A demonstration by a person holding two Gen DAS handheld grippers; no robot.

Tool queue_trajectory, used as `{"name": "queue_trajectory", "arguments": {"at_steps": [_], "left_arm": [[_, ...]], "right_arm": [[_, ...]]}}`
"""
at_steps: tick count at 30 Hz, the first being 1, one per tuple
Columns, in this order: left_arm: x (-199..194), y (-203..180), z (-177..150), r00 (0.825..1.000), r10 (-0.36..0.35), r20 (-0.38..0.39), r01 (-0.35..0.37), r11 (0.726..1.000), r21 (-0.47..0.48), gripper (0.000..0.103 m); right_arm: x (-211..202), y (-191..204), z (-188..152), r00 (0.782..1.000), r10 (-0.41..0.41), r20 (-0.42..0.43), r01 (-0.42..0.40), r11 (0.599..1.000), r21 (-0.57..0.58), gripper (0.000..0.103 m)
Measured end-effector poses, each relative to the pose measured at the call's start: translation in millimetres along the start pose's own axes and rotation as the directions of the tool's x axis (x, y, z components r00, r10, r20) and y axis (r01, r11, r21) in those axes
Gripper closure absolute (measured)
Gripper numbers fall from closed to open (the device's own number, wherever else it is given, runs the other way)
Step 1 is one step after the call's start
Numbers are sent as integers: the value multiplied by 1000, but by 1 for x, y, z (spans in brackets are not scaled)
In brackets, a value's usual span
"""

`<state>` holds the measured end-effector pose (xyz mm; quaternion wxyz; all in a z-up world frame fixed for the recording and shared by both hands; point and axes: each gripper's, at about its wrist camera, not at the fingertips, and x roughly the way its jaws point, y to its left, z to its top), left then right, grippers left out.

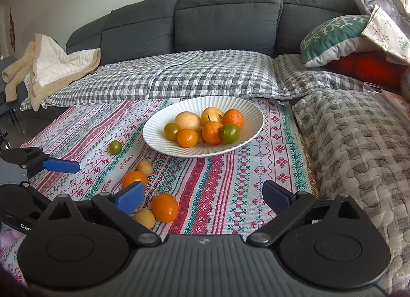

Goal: Organize fruits
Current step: 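Withdraw both tools from the bowl toward the remaining fruits, then grasp a small brown fruit with the left tool while the right tool grasps another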

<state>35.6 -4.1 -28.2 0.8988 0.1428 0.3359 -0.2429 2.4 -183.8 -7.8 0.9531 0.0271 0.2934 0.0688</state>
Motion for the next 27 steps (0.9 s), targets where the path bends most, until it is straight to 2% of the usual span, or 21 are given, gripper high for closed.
{"name": "queue_trajectory", "arguments": {"at_steps": [15,18,22,27], "left_arm": [[0,5,-17,999,-29,-18,28,999,-35,5],[1,2,-18,998,-58,-20,57,998,-31,12],[4,-1,-19,996,-87,-36,86,996,-24,33],[7,-1,-19,992,-118,-39,116,992,-42,47]], "right_arm": [[8,14,-29,996,-3,-87,-3,998,-70,5],[10,19,-32,995,14,-100,-22,996,-81,6],[11,26,-33,993,29,-113,-40,995,-95,7],[10,31,-34,993,43,-113,-55,992,-110,8]]}}
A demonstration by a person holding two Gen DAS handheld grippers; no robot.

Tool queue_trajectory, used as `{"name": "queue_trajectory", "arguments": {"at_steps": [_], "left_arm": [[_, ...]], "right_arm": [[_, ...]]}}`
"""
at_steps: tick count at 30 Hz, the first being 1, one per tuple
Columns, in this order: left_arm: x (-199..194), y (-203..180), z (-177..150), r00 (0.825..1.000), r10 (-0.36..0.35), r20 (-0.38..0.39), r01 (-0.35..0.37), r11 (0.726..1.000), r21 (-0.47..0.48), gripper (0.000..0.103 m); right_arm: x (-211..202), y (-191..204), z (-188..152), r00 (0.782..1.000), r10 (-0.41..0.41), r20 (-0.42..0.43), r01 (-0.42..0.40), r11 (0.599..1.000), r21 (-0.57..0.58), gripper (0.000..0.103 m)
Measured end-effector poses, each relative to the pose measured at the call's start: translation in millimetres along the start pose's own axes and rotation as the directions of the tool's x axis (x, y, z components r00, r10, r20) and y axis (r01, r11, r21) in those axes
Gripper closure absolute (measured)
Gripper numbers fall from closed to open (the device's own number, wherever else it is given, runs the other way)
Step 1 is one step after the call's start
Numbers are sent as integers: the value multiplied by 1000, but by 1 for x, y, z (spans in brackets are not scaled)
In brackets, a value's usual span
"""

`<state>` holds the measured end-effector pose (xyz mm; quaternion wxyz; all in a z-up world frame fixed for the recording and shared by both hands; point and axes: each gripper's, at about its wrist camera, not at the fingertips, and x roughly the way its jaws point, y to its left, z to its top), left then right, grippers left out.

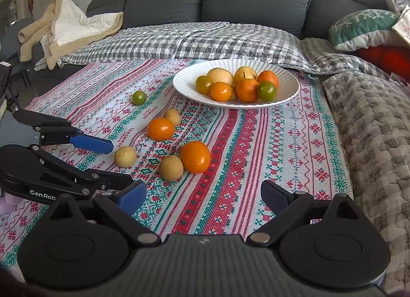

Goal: Organize fruits
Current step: 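Grasp a small brown fruit with the left tool while the right tool grasps another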

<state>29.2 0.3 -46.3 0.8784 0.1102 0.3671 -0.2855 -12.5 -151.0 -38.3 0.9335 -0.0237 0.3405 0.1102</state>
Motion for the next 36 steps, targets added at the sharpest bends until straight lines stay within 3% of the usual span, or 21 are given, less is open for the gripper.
{"name": "queue_trajectory", "arguments": {"at_steps": [5,12,21,28,36], "left_arm": [[3,0,1,1000,-4,-7,4,1000,-6,59],[4,2,3,1000,13,-5,-13,1000,-11,83],[0,4,4,1000,10,-7,-10,1000,-28,83],[-4,9,6,1000,19,2,-19,999,-40,83],[-5,13,6,999,32,-8,-33,998,-53,83]], "right_arm": [[2,0,-1,1000,-2,-8,2,1000,0,8],[2,0,-1,1000,1,-10,-1,1000,1,10],[5,3,1,999,26,-24,-26,1000,6,21],[18,7,4,994,72,-80,-69,997,41,44],[28,16,12,991,91,-93,-87,995,47,57]]}}
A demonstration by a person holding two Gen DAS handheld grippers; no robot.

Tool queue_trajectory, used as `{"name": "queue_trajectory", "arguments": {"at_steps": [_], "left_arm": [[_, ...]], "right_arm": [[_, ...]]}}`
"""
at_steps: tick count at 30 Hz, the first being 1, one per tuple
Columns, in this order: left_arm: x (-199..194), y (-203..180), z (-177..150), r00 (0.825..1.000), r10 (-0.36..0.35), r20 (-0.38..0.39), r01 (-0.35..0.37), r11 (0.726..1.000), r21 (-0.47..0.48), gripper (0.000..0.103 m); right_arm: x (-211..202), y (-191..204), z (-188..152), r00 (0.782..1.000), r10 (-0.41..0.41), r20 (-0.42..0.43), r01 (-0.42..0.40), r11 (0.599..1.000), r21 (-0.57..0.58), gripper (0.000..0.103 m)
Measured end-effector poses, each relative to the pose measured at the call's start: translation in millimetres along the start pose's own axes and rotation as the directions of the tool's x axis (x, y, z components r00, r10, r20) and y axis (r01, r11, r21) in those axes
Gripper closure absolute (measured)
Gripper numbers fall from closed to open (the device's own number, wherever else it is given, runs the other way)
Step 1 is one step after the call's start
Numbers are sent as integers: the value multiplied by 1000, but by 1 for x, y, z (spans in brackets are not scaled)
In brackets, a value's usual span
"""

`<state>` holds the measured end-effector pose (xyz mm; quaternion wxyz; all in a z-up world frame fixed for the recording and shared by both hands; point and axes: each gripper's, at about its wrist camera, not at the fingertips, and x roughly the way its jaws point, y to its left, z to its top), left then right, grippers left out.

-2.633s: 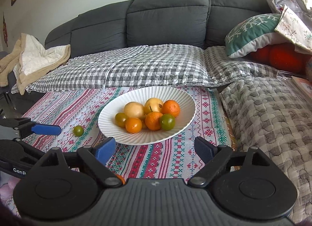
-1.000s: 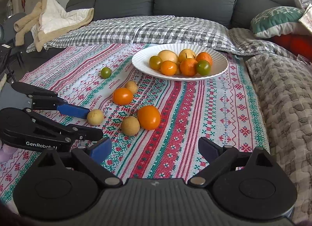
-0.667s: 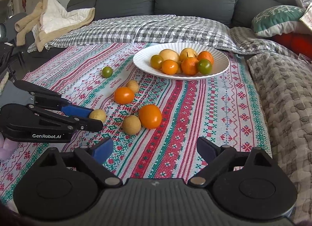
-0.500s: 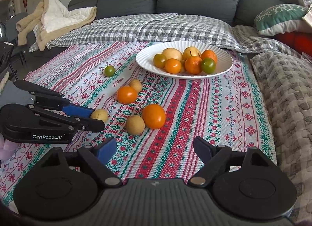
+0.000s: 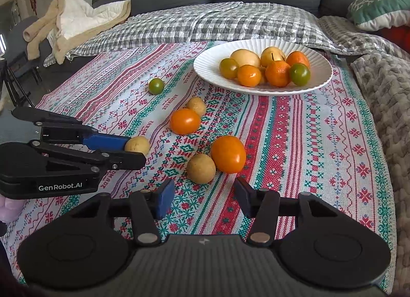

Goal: Organize fruits
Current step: 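Grasp a small brown fruit with the left tool while the right tool grasps another, then carry both brown fruits over the white bowl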

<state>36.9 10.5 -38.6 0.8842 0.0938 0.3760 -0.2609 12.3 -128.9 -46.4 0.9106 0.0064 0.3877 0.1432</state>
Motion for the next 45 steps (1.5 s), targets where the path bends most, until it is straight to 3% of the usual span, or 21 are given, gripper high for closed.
{"name": "queue_trajectory", "arguments": {"at_steps": [9,17,26,36,45], "left_arm": [[0,0,0,1000,6,-2,-6,1000,-11,83],[-3,0,7,1000,-12,17,13,999,-35,83],[5,-6,25,997,-42,58,44,998,-37,83],[23,-14,58,992,-61,106,70,994,-83,83],[43,-26,83,985,-80,150,95,991,-94,83]], "right_arm": [[7,7,6,1000,-15,6,15,1000,-7,80],[-1,0,9,999,23,30,-24,999,31,80],[-18,-16,26,989,70,131,-81,993,81,80],[-20,-69,49,974,13,228,-65,974,218,80],[-9,-93,58,969,4,246,-75,956,282,80]]}}
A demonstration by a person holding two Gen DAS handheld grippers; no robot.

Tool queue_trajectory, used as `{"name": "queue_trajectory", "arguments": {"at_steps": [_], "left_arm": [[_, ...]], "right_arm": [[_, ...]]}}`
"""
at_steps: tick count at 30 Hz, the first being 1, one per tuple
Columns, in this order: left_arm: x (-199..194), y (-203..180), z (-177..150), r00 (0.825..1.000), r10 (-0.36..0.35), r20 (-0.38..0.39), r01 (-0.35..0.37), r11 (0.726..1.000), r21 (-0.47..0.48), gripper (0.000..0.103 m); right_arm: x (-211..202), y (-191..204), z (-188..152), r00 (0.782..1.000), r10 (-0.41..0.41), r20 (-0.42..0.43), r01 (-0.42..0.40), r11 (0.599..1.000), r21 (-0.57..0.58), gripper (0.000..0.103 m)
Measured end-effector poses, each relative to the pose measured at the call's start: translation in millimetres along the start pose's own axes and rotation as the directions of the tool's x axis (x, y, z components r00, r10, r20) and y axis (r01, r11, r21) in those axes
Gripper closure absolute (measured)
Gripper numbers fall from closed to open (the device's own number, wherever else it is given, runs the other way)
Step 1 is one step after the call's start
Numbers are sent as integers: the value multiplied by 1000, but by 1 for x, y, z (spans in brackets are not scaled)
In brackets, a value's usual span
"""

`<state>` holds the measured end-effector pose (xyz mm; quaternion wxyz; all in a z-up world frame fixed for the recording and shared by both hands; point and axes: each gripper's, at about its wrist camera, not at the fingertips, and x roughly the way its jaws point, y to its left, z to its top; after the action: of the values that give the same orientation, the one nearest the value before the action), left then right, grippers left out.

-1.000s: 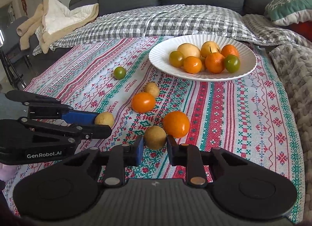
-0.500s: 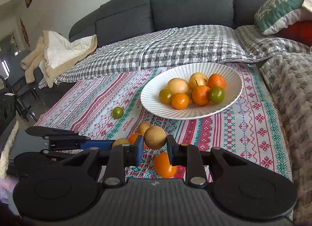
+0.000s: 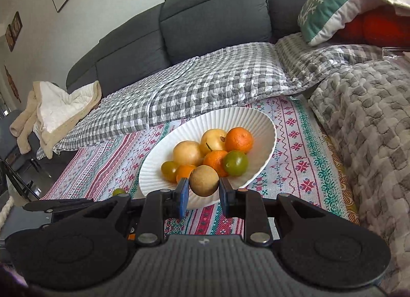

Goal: Organize fruits
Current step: 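Carry both brown fruits over the white bowl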

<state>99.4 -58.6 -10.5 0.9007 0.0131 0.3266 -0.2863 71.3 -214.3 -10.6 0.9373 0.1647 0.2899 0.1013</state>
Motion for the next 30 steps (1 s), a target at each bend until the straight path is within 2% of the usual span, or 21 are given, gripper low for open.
{"name": "queue_trajectory", "arguments": {"at_steps": [7,17,30], "left_arm": [[19,-5,9,1000,0,1,0,1000,-21,83],[37,-5,13,999,48,-16,-48,998,-30,83],[42,-3,11,997,70,-29,-71,997,-43,83]], "right_arm": [[12,-5,6,1000,-6,-7,7,999,34,80],[19,-11,8,999,-32,-18,33,997,64,80],[17,-14,7,999,-34,-23,36,997,71,80]]}}
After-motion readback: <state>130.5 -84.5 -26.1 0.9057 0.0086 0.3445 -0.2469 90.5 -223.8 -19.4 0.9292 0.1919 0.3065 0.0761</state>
